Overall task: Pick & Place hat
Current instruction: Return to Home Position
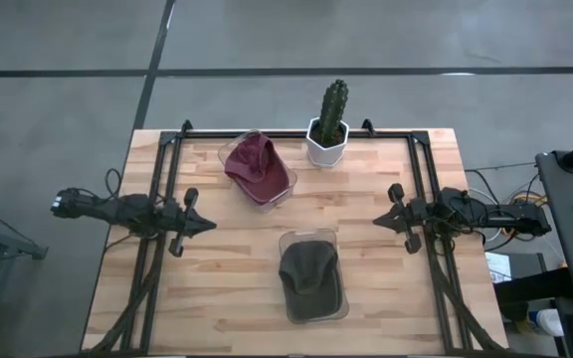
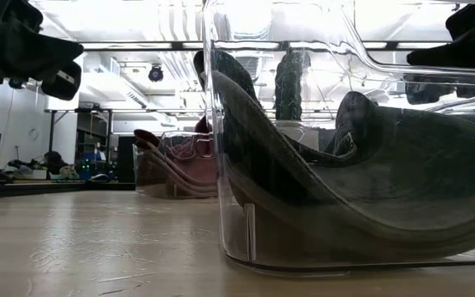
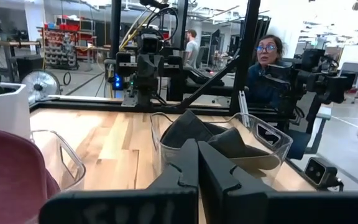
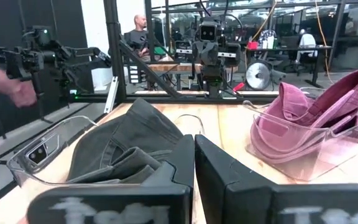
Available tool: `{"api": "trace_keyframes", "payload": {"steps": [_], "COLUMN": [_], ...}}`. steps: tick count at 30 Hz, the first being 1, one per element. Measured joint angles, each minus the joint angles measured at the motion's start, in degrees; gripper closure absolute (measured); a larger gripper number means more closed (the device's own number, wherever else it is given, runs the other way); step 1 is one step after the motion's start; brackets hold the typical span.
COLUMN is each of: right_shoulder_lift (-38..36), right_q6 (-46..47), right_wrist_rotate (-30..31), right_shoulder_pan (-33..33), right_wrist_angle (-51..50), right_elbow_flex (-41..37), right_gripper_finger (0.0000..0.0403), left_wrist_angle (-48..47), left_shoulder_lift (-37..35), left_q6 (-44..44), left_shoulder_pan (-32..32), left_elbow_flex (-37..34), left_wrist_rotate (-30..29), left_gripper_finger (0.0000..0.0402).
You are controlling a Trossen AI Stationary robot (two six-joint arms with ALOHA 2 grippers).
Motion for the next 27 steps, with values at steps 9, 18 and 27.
{"api": "trace_keyframes", "payload": {"steps": [9,18,27], "right_shoulder_lift": [0.02,0.02,0.04], "right_q6": [-0.04,-0.04,-0.16], "right_wrist_rotate": [0.0,0.02,0.02], "right_shoulder_pan": [0.0,0.0,0.0], "right_wrist_angle": [0.0,0.0,0.0], "right_elbow_flex": [0.0,0.02,0.04], "right_gripper_finger": [0.0394,0.0394,0.0394], "left_wrist_angle": [0.0,0.01,0.01], "left_shoulder_lift": [0.29,0.37,0.37], "left_q6": [-1.02,-1.02,-1.02], "left_shoulder_pan": [0.0,0.0,0.0], "left_elbow_flex": [0.0,0.0,0.0], "left_wrist_rotate": [-0.01,0.0,0.0], "left_gripper_finger": [0.0401,0.0401,0.0401]}}
